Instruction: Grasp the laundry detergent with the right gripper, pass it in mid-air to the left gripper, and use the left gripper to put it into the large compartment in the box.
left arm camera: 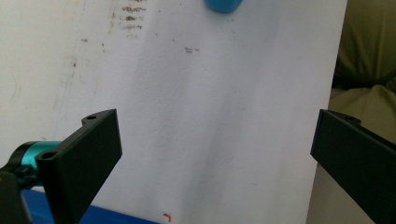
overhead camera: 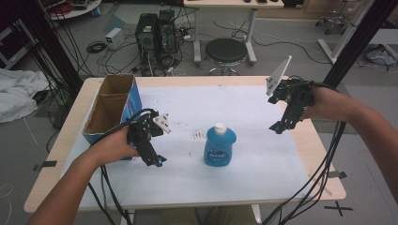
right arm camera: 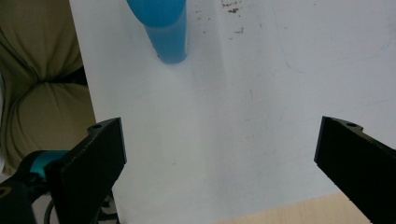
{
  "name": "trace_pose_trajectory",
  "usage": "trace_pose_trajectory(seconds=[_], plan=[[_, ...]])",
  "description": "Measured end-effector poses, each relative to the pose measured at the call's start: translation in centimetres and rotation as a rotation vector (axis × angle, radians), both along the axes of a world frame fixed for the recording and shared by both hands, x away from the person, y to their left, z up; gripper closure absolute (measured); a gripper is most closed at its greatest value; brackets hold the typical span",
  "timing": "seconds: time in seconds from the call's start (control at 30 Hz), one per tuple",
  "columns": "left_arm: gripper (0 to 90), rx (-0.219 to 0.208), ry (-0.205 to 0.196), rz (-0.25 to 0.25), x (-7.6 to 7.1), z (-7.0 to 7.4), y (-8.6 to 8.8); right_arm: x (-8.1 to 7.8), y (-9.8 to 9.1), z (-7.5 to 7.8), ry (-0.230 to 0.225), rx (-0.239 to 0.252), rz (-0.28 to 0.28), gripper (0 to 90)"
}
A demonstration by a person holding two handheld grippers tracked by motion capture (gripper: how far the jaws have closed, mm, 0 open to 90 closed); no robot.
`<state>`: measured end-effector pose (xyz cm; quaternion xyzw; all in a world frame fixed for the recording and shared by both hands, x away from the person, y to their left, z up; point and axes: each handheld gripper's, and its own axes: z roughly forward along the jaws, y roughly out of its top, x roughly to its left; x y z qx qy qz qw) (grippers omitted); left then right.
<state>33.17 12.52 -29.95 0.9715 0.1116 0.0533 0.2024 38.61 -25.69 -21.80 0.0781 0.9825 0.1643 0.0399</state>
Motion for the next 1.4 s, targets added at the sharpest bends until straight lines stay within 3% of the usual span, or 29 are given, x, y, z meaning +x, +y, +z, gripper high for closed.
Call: trace_pose_trajectory(seconds=[0.3, 0.6, 1.0, 1.4], plan=[[1.9, -0.007, 0.022, -0.014, 0.4, 0.0, -0.2, -0.9, 0.1, -1.1, 0.016, 0.041, 0.007, 1.1], [1.9, -0.009, 0.022, -0.030, 0.6, -0.1, -0.3, -1.6, -0.3, -2.6, 0.026, 0.116, 0.007, 1.1], [1.9, -0.019, 0.019, -0.040, 0.6, -0.1, -0.4, -2.5, -0.6, -5.6, 0.032, 0.257, 0.000, 1.1], [1.9, -0.022, 0.015, -0.038, 0.7, -0.1, -0.5, -2.6, -0.3, -8.1, 0.035, 0.352, -0.015, 1.1]])
